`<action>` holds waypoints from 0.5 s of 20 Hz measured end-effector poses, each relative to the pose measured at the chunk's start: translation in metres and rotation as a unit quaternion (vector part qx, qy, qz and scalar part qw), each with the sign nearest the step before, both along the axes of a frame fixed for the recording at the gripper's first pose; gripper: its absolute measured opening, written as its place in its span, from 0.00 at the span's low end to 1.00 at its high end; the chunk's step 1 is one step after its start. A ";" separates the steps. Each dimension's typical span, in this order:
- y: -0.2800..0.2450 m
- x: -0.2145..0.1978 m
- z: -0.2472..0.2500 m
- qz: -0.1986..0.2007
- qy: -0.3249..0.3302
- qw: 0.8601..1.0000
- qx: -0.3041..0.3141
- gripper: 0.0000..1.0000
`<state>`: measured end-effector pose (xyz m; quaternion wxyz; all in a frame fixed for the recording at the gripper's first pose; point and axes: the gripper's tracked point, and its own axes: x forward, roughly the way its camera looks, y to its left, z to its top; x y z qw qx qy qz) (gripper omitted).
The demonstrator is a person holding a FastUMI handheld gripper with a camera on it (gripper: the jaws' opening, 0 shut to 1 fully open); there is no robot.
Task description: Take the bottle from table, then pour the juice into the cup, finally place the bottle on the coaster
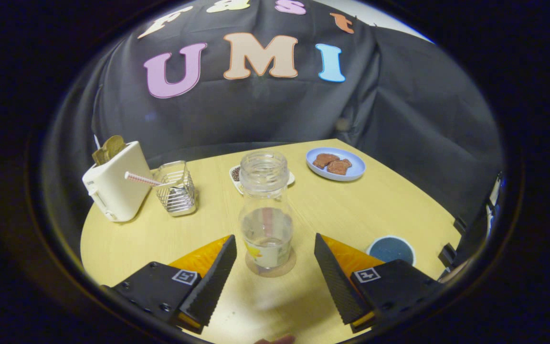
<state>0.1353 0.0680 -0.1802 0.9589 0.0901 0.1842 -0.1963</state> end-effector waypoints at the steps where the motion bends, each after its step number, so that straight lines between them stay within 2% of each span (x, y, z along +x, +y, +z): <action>1: 0.001 -0.005 0.005 0.003 -0.004 1.000 0.000 1.00; 6: -0.001 -0.035 0.042 0.016 -0.026 0.999 -0.014 1.00; 10: 0.003 -0.047 0.074 0.053 -0.051 0.997 -0.022 1.00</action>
